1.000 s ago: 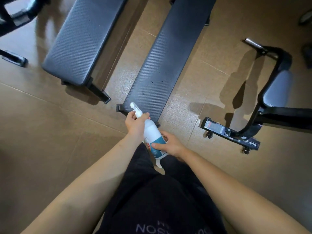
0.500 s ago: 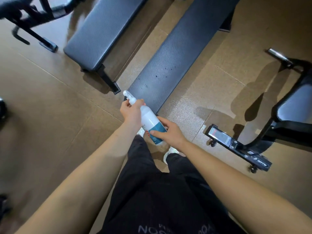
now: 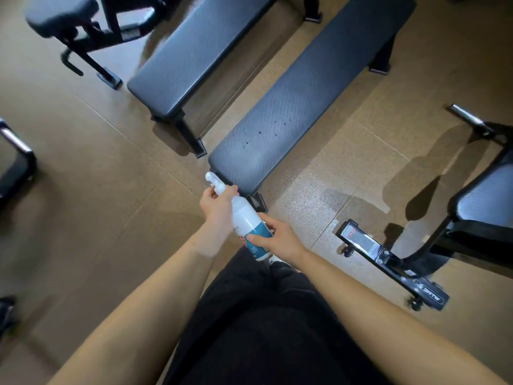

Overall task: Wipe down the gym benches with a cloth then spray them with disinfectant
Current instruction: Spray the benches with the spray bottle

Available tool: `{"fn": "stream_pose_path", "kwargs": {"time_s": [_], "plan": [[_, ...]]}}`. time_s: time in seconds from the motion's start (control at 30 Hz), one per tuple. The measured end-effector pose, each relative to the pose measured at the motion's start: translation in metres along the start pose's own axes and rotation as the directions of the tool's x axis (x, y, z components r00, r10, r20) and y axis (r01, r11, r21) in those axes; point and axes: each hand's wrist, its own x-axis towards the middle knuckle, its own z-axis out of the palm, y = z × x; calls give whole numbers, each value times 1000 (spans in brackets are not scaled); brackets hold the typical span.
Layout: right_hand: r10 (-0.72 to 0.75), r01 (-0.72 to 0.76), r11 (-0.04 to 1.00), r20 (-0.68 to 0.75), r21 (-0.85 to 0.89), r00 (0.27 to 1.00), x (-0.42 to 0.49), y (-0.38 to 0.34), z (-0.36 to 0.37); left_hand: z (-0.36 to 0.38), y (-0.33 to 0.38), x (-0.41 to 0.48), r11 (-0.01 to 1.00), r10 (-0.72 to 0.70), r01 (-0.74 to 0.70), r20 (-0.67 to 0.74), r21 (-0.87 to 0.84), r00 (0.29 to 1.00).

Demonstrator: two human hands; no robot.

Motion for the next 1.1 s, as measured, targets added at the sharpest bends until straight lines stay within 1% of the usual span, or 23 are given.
{"fn": "stream_pose_path", "kwargs": {"time_s": [0.1,0.3,0.4,0.6,0.67,0.73,0.83,0.97,1.1], "plan": [[6,-6,1000,-8,12,1000,3,-7,2,-2,3,6,999,46,-44,65,-28,997],[6,-7,1000,-60,-25,998,17,-35,-10,15,24,25,995,1,7,82,-103,997],[16,-16,1000,-89,-5,996,24,-54,-22,32,39,34,993,50,-36,126,-110,991],[-9,12,1000,-189,13,982,38,-86,-50,75,80,47,996,18,-1,192,-89,981],[-23,26,1000,-214,9,977,42,-95,-60,92,92,45,997,51,-36,220,-73,974],[-37,43,999,-252,19,967,46,-102,-72,109,104,44,994,88,-67,280,-84,956],[-38,62,996,-294,71,955,49,-111,-90,135,122,38,993,116,-99,351,-68,929],[-53,88,992,-329,95,943,55,-117,-122,171,142,27,997,81,-68,363,-48,928],[-42,87,987,-306,135,951,65,-124,-168,214,155,19,993,120,-118,373,-28,920]]}}
